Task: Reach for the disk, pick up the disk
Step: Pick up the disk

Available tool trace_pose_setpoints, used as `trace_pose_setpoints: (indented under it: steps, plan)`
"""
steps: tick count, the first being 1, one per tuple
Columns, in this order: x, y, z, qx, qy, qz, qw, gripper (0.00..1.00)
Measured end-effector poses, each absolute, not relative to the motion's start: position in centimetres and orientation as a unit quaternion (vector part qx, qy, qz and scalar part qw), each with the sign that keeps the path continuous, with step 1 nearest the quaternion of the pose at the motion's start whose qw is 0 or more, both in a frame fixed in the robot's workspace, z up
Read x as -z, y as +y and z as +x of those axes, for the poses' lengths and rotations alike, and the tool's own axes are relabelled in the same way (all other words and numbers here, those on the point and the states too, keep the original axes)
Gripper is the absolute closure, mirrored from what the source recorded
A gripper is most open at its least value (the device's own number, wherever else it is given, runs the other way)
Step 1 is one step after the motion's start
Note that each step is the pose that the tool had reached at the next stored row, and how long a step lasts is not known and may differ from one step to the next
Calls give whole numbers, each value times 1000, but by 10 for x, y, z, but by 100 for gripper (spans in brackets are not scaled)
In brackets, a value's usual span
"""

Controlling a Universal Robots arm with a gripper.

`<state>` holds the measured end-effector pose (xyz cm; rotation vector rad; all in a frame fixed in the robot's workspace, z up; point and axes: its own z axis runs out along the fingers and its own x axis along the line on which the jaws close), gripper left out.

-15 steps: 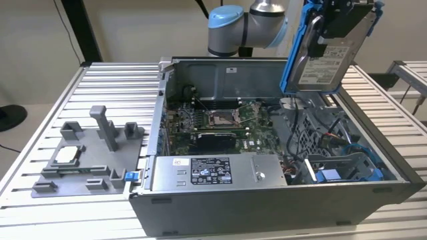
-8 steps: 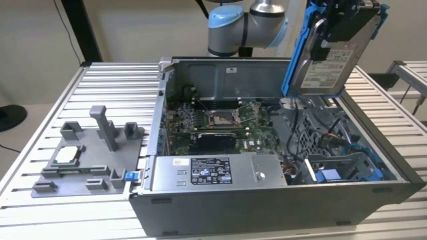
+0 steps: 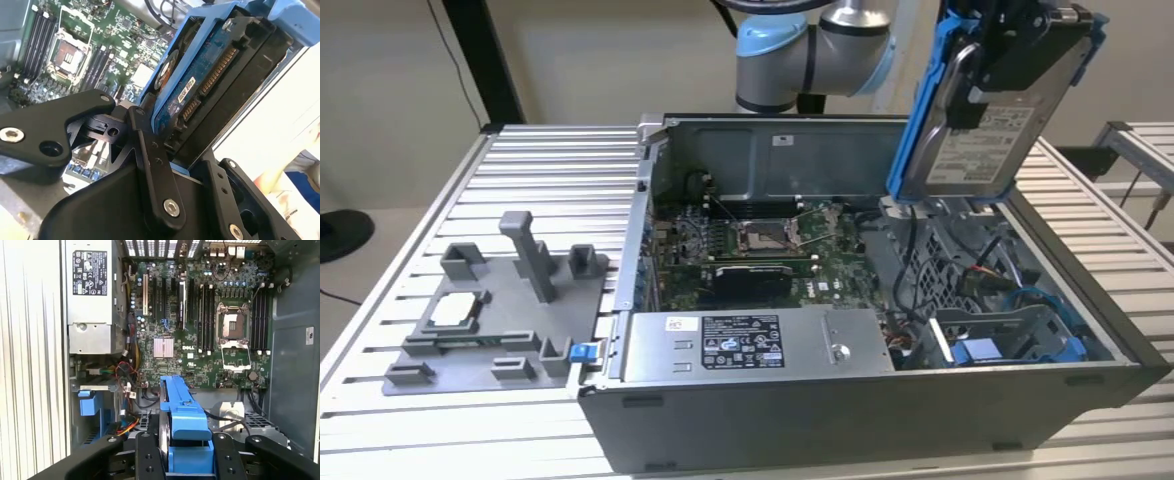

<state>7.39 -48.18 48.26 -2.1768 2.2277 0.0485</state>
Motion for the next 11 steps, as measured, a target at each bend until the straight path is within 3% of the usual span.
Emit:
trace_pose_setpoints:
  steps: [11]
  plan:
    - [-482, -496, 74, -16, 715, -699, 13, 100]
